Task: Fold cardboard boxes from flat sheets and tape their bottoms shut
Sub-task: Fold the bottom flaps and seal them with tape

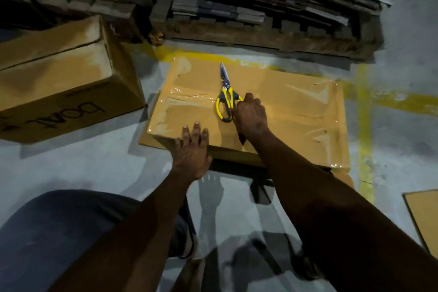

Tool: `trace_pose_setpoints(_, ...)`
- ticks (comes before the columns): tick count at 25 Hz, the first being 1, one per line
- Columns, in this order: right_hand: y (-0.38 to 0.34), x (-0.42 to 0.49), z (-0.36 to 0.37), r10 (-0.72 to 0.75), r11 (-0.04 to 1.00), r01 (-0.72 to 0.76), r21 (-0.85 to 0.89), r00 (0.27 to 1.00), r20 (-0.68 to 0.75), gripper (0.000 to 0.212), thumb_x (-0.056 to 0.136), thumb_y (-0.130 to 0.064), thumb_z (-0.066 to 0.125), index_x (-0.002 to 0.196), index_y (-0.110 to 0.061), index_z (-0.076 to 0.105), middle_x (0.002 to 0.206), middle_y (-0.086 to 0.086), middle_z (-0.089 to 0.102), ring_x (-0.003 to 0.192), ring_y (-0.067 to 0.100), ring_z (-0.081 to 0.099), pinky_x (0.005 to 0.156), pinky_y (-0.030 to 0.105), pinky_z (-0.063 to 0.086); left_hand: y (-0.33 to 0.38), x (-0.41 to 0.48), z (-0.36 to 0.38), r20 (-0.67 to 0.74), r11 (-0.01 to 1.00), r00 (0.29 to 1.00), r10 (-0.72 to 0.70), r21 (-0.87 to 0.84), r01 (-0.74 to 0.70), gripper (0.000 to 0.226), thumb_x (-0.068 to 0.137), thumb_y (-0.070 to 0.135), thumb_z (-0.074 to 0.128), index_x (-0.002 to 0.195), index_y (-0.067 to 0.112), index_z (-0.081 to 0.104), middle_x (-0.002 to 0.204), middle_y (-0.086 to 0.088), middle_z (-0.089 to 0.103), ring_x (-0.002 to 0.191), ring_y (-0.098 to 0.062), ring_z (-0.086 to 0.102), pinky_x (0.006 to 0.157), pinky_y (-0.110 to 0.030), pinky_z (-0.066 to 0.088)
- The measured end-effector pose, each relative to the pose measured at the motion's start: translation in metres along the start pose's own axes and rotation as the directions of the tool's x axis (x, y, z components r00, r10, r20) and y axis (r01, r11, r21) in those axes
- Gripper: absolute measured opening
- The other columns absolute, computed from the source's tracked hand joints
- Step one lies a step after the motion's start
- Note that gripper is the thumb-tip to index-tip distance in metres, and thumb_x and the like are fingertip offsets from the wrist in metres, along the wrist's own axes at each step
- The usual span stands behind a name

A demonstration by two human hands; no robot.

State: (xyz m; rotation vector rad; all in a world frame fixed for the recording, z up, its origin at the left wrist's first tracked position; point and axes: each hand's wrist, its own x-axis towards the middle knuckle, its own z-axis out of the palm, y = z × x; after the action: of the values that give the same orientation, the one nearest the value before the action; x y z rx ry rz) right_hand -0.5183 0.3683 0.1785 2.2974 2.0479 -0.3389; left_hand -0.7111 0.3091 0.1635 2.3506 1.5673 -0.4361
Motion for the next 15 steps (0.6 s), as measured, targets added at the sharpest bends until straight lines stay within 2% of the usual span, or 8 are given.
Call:
trace_pose_setpoints(3, 0.007, 0.007, -0.006, 0.099, 0.988, -0.103, 0.111, 0.994, 0.036, 0.039, 0.091, -0.038, 0.063, 0.118, -0.01, 0.061, 0.118, 0.015, 0.059, 0.109, 0.035, 0.056, 0.084, 0.04, 0.048, 0.037, 0.001, -0.003, 0.015, 0.993, 0.993, 0.12, -0.013, -0.12, 0.077, 0.095, 0.038, 0.047, 0.154, 0.015, 0.003, 0.161, -0.01, -0.01, 0.147, -0.038, -0.007, 0.116, -0.058, 0.007)
trace_pose_setpoints(4, 0.011, 0.005, -0.005, 0.082, 0.99, -0.082, 0.118, 0.997, 0.01, 0.041, 0.09, -0.034, 0.063, 0.123, -0.011, 0.056, 0.119, 0.014, 0.058, 0.109, 0.036, 0.056, 0.084, 0.042, 0.048, 0.05, 0.001, -0.001, 0.016, 0.988, 0.987, 0.157, 0.001, -0.157, 0.077, 0.095, 0.037, 0.047, 0.154, 0.015, 0.003, 0.161, -0.009, -0.01, 0.147, -0.038, -0.007, 0.117, -0.058, 0.007)
trace_pose_setpoints(6, 0.015, 0.001, -0.006, -0.059, 0.996, 0.059, 0.067, 0.998, -0.014, 0.045, 0.092, -0.028, 0.058, 0.133, -0.016, 0.046, 0.126, 0.014, 0.052, 0.111, 0.038, 0.053, 0.084, 0.047, 0.048, 0.068, -0.001, 0.002, 0.02, 0.98, 0.981, 0.195, 0.026, -0.196, 0.079, 0.095, 0.039, 0.047, 0.154, 0.015, 0.0, 0.161, -0.009, -0.011, 0.147, -0.037, -0.008, 0.118, -0.056, 0.007)
trace_pose_setpoints(8, 0.012, -0.004, -0.004, -0.183, 0.983, 0.183, 0.021, 0.983, 0.019, 0.044, 0.096, -0.033, 0.051, 0.138, -0.021, 0.043, 0.136, 0.011, 0.048, 0.118, 0.038, 0.049, 0.087, 0.048, 0.046, 0.074, 0.001, 0.005, 0.031, 0.98, 0.981, 0.191, 0.051, -0.192, 0.084, 0.094, 0.042, 0.048, 0.154, 0.016, -0.006, 0.161, -0.011, -0.012, 0.147, -0.038, -0.009, 0.117, -0.055, 0.005)
trace_pose_setpoints(9, 0.01, -0.007, -0.003, -0.179, 0.984, 0.178, 0.028, 0.984, 0.026, 0.042, 0.097, -0.036, 0.048, 0.136, -0.021, 0.046, 0.137, 0.01, 0.049, 0.12, 0.037, 0.047, 0.089, 0.048, 0.044, 0.075, 0.003, 0.007, 0.036, 0.98, 0.982, 0.186, 0.066, -0.188, 0.086, 0.094, 0.042, 0.048, 0.154, 0.016, -0.007, 0.161, -0.011, -0.013, 0.147, -0.038, -0.009, 0.117, -0.055, 0.005)
trace_pose_setpoints(12, 0.019, -0.019, 0.003, -0.045, 0.998, 0.043, 0.049, 0.998, 0.035, 0.043, 0.092, -0.044, 0.052, 0.125, -0.016, 0.053, 0.125, 0.008, 0.061, 0.116, 0.034, 0.051, 0.088, 0.043, 0.041, 0.077, -0.001, 0.01, 0.017, 0.979, 0.983, 0.181, 0.095, -0.182, 0.086, 0.093, 0.043, 0.05, 0.154, 0.013, -0.004, 0.161, -0.011, -0.012, 0.146, -0.041, -0.007, 0.116, -0.058, 0.007)
trace_pose_setpoints(15, 0.052, -0.032, 0.001, 0.121, 0.985, -0.136, 0.111, 0.984, 0.13, 0.055, 0.083, -0.046, 0.066, 0.123, -0.012, 0.05, 0.119, 0.011, 0.062, 0.112, 0.035, 0.057, 0.085, 0.041, 0.045, 0.099, -0.012, 0.018, 0.002, 0.97, 0.973, 0.232, 0.08, -0.231, 0.084, 0.092, 0.041, 0.052, 0.154, 0.014, 0.003, 0.161, -0.012, -0.01, 0.146, -0.041, -0.008, 0.116, -0.059, 0.011)
